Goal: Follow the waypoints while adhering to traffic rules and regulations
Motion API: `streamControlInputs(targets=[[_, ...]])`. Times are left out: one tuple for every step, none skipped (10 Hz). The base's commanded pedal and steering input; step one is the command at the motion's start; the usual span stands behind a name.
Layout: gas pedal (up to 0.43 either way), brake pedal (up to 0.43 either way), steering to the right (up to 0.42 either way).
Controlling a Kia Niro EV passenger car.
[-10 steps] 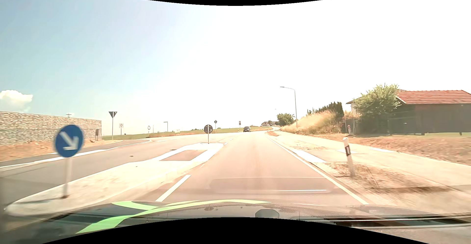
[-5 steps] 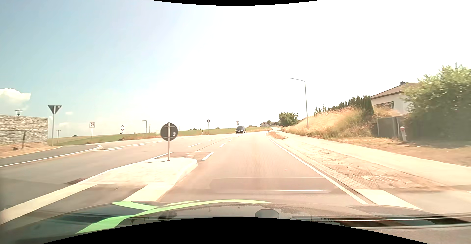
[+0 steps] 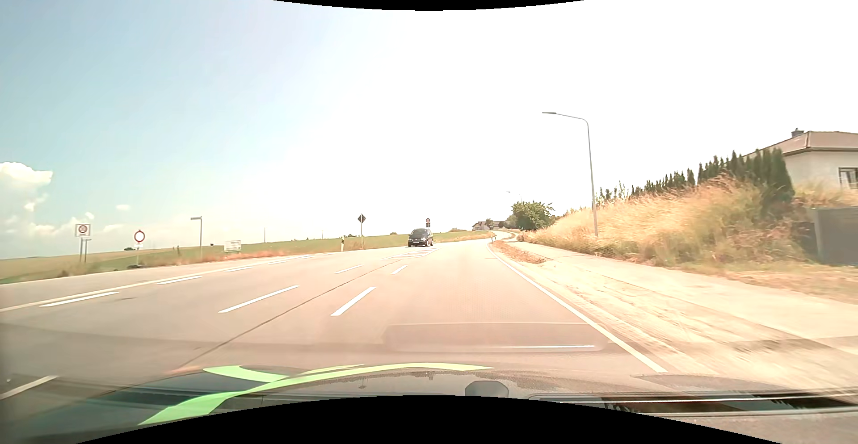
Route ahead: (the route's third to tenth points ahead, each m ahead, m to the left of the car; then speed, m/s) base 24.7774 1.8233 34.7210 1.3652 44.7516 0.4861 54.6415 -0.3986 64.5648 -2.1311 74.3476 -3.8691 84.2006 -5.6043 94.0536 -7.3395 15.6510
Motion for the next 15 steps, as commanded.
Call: streamControlInputs(targets=[[0.37,0.0,0.002],[0.37,0.0,0.004],[0.37,0.0,0.004],[0.37,0.0,0.004],[0.37,0.0,0.004],[0.37,0.0,0.004],[0.37,0.0,0.004],[0.37,0.0,0.004],[0.37,0.0,0.005],[0.37,0.0,0.005],[0.378,0.0,0.006],[0.378,0.0,0.007],[0.378,0.0,0.007],[0.378,0.0,0.008],[0.378,0.0,0.008]])
